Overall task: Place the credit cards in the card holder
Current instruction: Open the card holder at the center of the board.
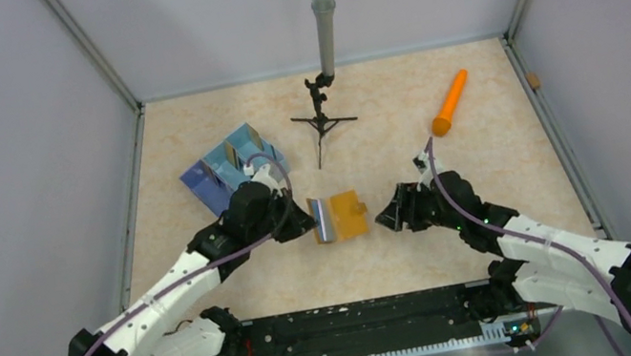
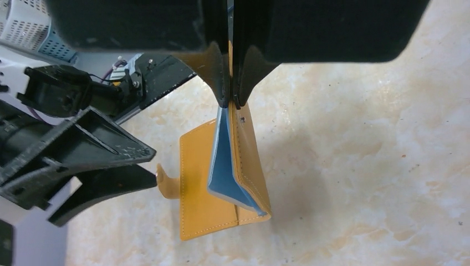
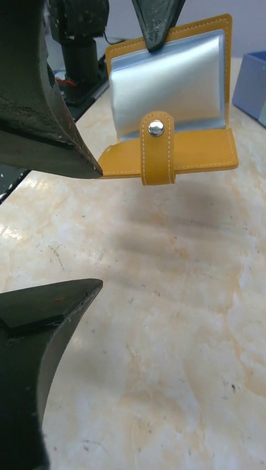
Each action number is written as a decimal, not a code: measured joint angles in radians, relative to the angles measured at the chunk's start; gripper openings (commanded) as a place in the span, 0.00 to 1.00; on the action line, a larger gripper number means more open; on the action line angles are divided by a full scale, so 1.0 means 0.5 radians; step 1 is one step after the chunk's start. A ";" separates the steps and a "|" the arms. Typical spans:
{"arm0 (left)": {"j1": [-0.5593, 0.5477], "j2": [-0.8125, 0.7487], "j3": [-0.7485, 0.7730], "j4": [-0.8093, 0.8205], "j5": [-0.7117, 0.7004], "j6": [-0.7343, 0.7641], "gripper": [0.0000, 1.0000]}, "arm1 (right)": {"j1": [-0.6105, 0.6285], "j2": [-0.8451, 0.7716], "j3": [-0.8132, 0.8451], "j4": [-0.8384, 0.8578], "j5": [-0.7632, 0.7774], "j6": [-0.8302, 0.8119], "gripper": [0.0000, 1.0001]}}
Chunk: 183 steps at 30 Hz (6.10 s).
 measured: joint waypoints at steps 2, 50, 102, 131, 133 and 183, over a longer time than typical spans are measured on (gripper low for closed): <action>-0.001 0.130 0.105 -0.098 -0.027 0.008 0.00 | 0.034 -0.009 0.053 -0.117 0.104 -0.033 0.67; -0.213 0.679 0.073 0.028 -0.248 -0.185 0.00 | 0.445 0.986 0.523 0.118 0.425 0.047 0.20; 1.064 0.317 0.528 -0.641 0.027 0.661 0.71 | 0.455 0.919 0.650 -0.433 0.749 -0.136 0.51; 1.363 0.241 0.527 -0.645 0.207 0.787 0.72 | 0.545 1.023 0.835 -0.495 0.719 -0.224 0.28; 1.367 0.238 0.527 -0.645 0.216 0.790 0.72 | 0.558 1.065 0.835 -0.475 0.699 -0.224 0.28; 1.677 -0.047 0.436 -0.597 0.170 0.796 0.70 | 1.025 1.494 1.233 -0.642 0.954 -0.246 0.69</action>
